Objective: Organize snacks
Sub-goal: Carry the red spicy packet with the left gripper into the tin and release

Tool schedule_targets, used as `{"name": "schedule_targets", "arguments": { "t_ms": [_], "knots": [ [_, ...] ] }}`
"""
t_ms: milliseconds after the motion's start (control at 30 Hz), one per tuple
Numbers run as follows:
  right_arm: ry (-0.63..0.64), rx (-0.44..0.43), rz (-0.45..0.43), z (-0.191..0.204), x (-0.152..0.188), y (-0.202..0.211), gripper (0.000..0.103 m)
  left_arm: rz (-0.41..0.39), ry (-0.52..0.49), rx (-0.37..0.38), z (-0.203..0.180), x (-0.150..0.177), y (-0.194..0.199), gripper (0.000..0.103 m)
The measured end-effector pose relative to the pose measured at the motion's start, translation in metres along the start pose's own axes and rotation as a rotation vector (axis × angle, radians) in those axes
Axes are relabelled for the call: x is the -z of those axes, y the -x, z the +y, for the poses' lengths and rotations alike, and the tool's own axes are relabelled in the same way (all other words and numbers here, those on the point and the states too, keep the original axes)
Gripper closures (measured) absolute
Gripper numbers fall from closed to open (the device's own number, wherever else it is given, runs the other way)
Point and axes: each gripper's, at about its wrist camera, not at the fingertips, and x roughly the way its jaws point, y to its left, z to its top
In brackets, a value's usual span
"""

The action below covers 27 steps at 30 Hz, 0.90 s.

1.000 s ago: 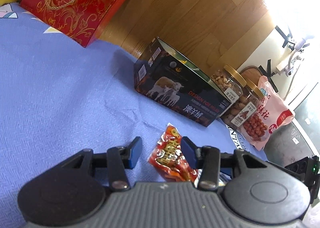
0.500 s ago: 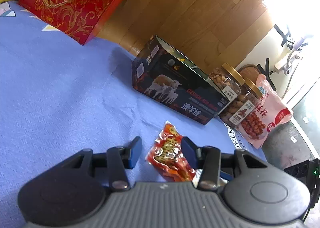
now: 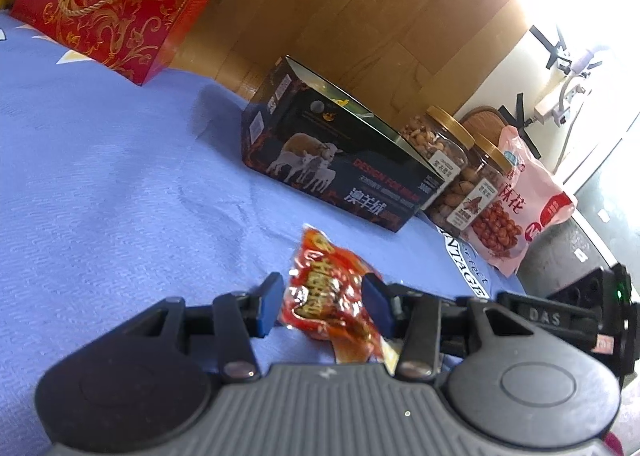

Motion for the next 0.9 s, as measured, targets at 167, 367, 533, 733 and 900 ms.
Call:
{"name": "schedule_targets", "arguments": {
  "t_ms": [167,367,533,733,900],
  "knots": [
    [-0.044,-0.047,-0.003,-0.006,0.002,-0.003,0.080,0.001,0.014,-0.004,0.002,-0.001,0.000,0.065],
    [-0.098,-0.113,-0.037,-0.014,0.001,0.008,0.091,0.006,0.043,0.036,0.008,-0.003,0.002,0.053],
    [-0.208,-0.261,-0.038,-0.031,0.000,0.017,0.091,0.010,0.077,0.135,0.011,-0.004,0.005,0.032],
    [-0.205,-0.324,-0.053,-0.023,-0.006,0.025,0.092,-0.007,0.054,0.221,-0.002,-0.008,0.011,0.059],
    [-0.106,-0.289,-0.129,-0.003,-0.049,0.038,0.092,-0.014,-0.007,0.218,-0.029,-0.056,0.001,0.069]
  ]
}}
